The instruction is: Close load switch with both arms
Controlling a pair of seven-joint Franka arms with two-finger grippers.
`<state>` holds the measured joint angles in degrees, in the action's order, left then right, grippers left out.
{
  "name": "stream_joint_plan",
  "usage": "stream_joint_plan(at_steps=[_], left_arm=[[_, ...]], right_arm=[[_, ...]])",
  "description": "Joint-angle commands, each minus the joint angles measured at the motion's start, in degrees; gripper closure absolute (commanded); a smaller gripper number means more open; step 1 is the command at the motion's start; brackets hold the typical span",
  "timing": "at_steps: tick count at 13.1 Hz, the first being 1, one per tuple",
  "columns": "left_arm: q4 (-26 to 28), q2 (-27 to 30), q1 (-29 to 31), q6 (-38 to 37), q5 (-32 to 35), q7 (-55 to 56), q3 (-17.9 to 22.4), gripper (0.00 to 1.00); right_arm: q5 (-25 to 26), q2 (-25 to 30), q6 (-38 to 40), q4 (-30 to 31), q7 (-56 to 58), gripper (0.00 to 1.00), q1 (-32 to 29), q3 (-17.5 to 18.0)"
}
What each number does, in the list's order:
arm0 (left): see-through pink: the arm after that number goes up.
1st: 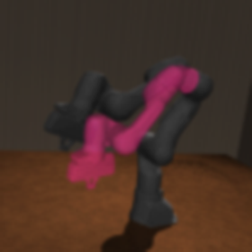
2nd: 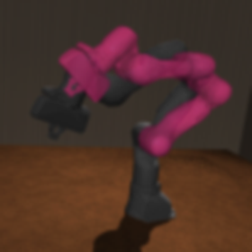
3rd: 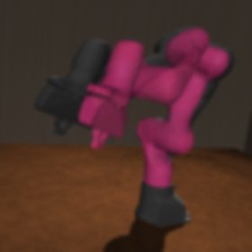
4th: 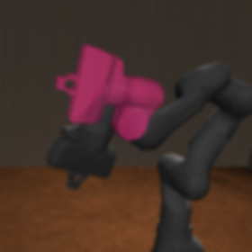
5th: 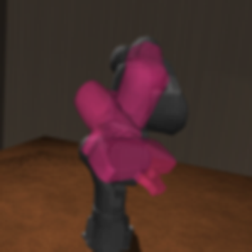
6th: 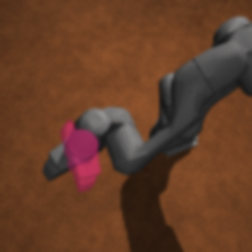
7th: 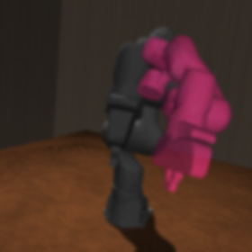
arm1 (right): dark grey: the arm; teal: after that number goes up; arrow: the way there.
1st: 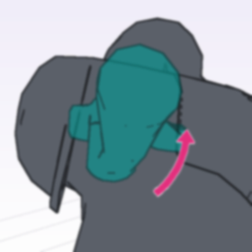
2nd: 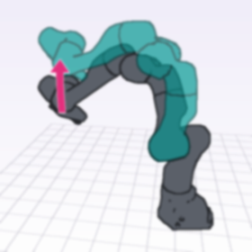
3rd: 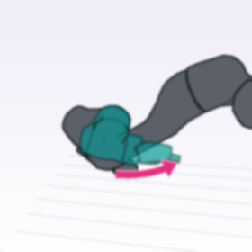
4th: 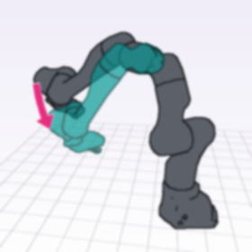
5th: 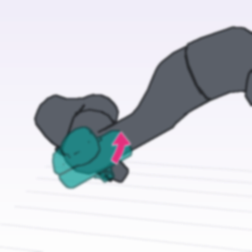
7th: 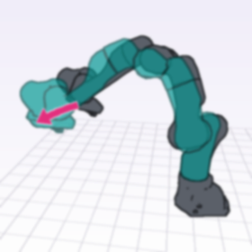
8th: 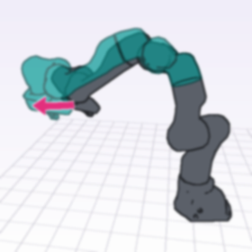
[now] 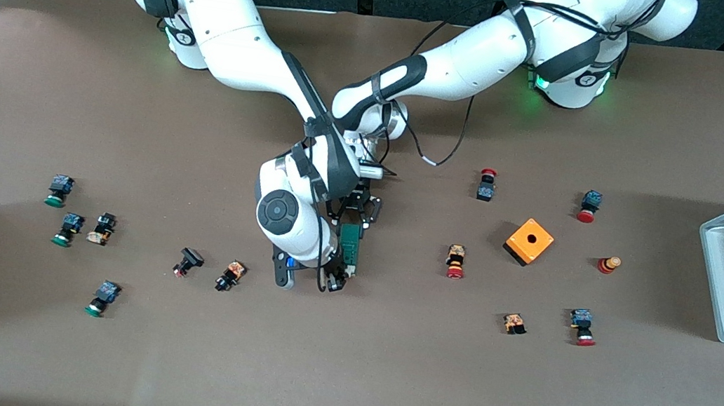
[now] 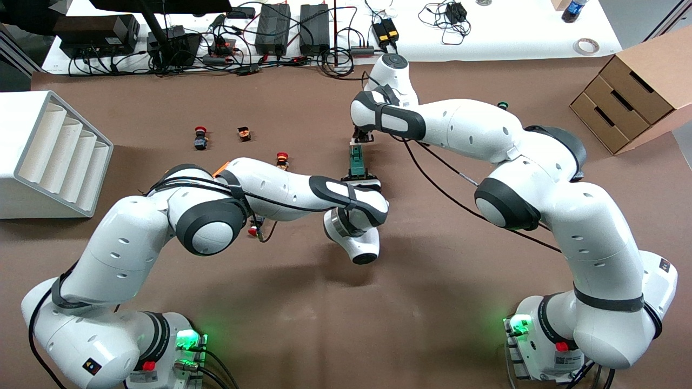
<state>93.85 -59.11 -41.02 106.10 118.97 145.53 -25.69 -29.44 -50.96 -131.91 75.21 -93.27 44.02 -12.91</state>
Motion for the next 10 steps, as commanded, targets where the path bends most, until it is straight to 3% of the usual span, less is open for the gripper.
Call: stream_joint_plan(at_steps=[1,3,4,5,8,10], left_arm=[[-1.7,-1.4,-0.8,0.3,-0.2,1.0,0.9,0.43],[-1.7,-1.4,-0.8,0.3,-0.2,1.0,0.9,0.43],[-1.7,-1.4,-0.8,0.3,-0.2,1.0,0.9,0.42],[-1.7,-1.4,-0.8,0.3,-0.2,0.9,0.9,0.42],[-1.7,-1.4,-0.8,0.3,-0.2,1.0,0.9,0.42],[-1.7,-1.4,-0.8,0.3,-0.2,0.9,0.9,0.42]], right_arm=[[-1.9,-2.2,-0.5,-1.8,-0.4,0.80,0.1,0.2],[-1.9,-1.9,-0.1,-1.7,-0.4,0.73,0.1,0.2],[-1.9,-1.2,0.7,-1.7,-0.4,0.45,0.1,0.1],[-1.9,-0.2,2.3,-1.8,-0.3,0.02,-0.3,0.0],[-0.7,5.1,8.9,-1.6,3.7,0.00,-3.2,-0.1],[3.6,10.7,14.7,-0.7,12.5,0.00,-5.3,-0.1]])
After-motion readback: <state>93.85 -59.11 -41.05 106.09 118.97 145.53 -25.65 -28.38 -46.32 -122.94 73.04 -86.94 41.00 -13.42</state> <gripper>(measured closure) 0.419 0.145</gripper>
